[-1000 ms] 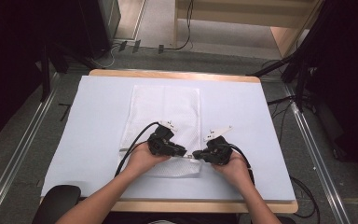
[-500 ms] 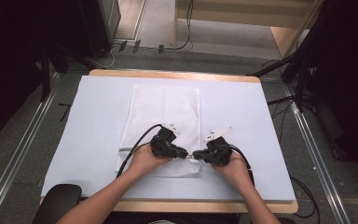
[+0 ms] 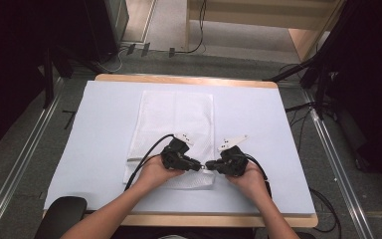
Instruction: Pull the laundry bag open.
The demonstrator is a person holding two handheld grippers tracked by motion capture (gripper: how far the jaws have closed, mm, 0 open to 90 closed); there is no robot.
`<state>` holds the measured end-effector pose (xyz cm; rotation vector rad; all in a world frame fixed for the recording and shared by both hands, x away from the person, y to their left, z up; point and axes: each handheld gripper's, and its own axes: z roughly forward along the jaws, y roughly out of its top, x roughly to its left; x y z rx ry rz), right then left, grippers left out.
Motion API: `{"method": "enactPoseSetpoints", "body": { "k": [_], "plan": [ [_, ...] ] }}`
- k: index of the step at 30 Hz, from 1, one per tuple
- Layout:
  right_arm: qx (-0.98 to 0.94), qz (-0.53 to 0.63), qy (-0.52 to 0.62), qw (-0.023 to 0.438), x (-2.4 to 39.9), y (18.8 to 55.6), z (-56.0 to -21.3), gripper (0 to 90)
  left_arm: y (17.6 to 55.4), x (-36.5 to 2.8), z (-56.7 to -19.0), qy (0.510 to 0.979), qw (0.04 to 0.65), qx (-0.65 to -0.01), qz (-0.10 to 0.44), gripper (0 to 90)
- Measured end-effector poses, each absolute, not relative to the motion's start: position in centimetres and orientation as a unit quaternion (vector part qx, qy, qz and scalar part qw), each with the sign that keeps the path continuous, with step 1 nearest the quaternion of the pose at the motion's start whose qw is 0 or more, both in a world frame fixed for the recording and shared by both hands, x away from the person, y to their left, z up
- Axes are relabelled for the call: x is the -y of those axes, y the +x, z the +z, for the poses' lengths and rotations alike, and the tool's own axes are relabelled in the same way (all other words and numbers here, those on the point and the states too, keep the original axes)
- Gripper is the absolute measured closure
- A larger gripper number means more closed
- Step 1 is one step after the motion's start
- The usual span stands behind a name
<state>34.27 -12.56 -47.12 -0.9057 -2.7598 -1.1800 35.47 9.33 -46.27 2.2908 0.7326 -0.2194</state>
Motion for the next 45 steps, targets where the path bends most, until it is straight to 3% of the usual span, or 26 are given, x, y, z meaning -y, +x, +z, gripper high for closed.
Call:
{"method": "enactPoseSetpoints", "body": {
  "k": [15, 45],
  "plan": [
    [0.880, -0.377, -0.290, 0.001, 12.5, 34.2, -47.1, 88.8, 35.8, -9.2, -47.0, 0.875, 0.368, -0.296, -0.105, 87.6],
    [0.885, -0.376, -0.273, -0.012, 12.6, 34.1, -47.2, 90.0, 36.7, -10.6, -46.3, 0.874, 0.343, -0.316, -0.141, 88.1]
  ]
}}
